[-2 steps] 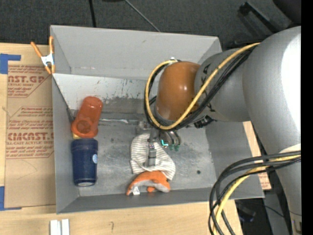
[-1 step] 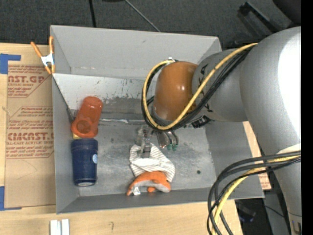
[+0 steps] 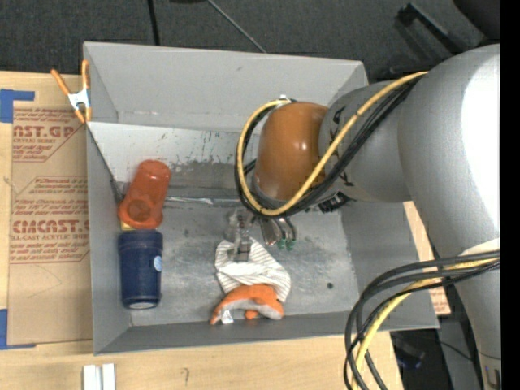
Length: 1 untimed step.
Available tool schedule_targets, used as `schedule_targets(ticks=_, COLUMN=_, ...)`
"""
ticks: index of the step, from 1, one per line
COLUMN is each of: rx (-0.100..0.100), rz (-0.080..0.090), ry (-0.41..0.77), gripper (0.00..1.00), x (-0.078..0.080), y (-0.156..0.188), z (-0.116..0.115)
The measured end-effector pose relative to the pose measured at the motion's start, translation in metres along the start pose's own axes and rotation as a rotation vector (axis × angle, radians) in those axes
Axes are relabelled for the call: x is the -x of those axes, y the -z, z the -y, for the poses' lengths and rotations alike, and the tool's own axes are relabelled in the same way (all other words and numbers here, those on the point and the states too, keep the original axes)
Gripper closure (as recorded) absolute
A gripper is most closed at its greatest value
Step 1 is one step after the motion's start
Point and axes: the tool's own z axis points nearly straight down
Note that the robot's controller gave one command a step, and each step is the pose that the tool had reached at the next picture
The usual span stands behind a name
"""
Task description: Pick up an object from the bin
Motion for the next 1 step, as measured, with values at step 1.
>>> schedule_targets(ticks=1, rx=-0.002, rz=0.003, ry=0.005, gripper=1.00, x=-0.0020, y=0.1383, z=0.0171)
